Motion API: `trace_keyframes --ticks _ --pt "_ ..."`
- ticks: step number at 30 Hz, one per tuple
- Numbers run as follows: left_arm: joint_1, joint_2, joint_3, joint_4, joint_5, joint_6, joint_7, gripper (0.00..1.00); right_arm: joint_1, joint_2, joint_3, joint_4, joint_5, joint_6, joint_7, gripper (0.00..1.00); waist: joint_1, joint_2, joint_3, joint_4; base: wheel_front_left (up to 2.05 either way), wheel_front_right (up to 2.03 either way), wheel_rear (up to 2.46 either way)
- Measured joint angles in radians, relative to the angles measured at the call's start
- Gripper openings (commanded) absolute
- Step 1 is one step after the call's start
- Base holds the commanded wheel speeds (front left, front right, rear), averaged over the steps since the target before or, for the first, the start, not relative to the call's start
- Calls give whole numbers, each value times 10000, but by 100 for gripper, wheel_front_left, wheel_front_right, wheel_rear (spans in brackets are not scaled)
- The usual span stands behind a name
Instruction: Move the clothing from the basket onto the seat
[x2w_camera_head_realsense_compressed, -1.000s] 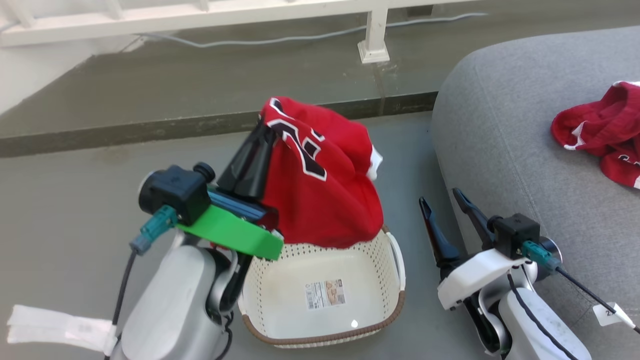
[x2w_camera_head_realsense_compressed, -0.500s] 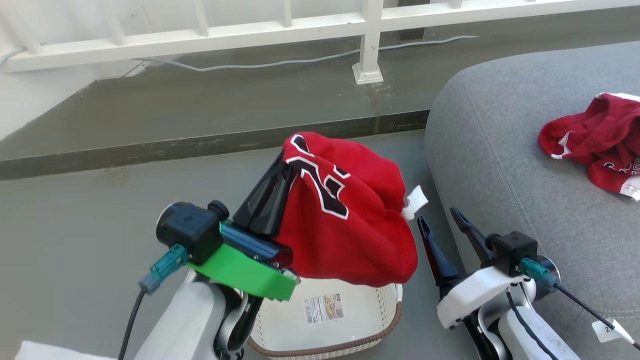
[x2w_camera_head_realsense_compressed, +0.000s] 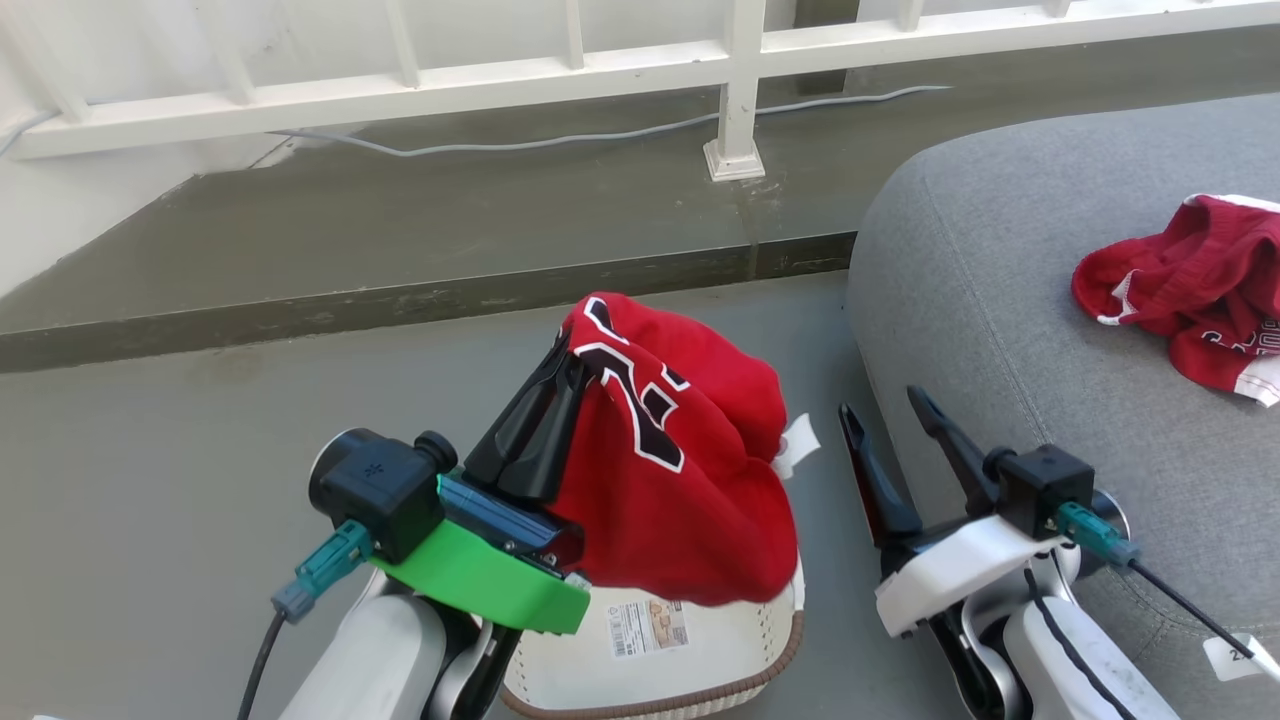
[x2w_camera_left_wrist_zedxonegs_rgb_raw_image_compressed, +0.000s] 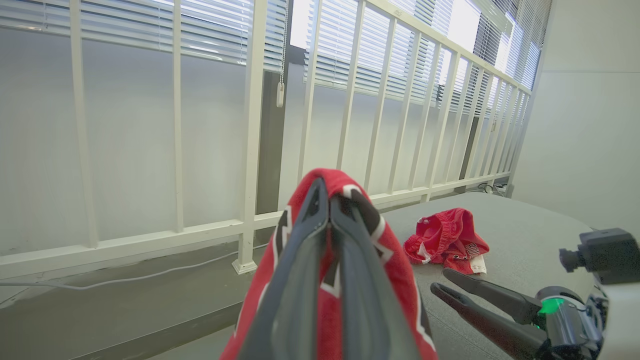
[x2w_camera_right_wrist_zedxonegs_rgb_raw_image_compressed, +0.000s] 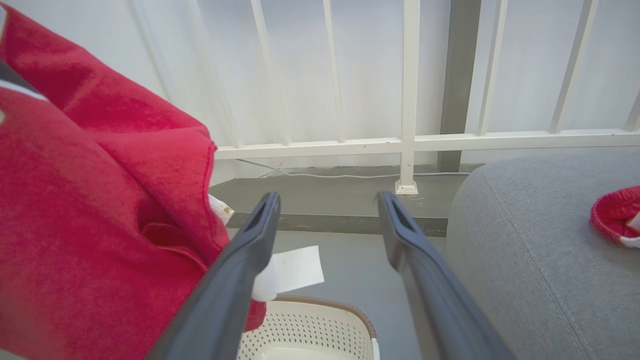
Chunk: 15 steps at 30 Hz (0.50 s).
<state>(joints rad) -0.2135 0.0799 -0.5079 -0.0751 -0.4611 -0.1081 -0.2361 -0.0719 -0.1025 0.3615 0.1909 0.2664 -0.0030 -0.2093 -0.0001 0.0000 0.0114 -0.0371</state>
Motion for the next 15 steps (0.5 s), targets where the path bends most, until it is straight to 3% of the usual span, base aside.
trace_keyframes --ticks 7,15 --pt "148 63 2 -174 13 113 165 0 -112 31 174 -1191 -8 71 -15 100 0 0 -59 -2 0 0 0" --pt "224 100 31 -349 13 215 257 0 -472 194 1283 -2757 153 729 8 100 0 0 -127 1 0 0 0"
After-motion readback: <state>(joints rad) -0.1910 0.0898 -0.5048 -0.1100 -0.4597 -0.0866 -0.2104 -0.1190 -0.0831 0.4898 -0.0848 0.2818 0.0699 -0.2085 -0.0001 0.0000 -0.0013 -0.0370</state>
